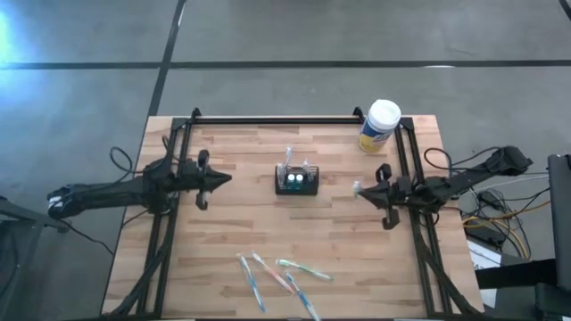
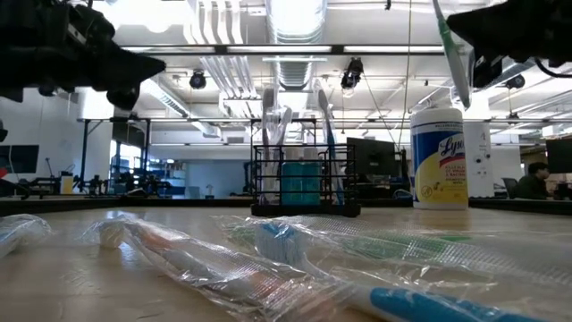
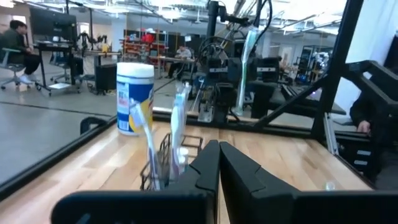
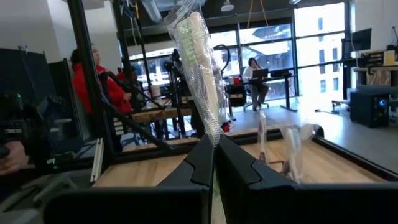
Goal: Pick & Place toothbrushing station
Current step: Put the top green toothbrush into the black organizer
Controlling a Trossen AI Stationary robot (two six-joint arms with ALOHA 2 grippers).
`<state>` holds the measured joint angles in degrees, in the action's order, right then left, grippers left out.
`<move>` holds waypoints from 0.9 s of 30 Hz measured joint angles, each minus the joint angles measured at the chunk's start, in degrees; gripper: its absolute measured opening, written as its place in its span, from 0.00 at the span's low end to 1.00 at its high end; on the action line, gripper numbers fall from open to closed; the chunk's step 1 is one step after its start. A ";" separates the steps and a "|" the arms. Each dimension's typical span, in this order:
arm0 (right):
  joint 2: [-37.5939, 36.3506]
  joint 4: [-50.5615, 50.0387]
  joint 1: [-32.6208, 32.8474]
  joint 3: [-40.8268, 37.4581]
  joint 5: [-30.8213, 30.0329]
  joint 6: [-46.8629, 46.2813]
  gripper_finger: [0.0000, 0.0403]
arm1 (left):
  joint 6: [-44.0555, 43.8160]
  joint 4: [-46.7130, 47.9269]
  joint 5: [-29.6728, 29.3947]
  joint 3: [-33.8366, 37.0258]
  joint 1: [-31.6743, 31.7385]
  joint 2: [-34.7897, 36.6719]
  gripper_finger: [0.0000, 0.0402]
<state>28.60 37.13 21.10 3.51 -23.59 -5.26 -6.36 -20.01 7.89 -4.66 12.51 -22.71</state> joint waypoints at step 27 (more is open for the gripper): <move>38.64 2.42 -6.33 28.19 8.75 8.22 0.02 | 4.67 -9.43 5.89 -32.94 -4.76 -42.87 0.39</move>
<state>67.24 39.55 14.78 31.70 -14.85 2.96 -1.69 -29.44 13.78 -37.60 7.75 -65.58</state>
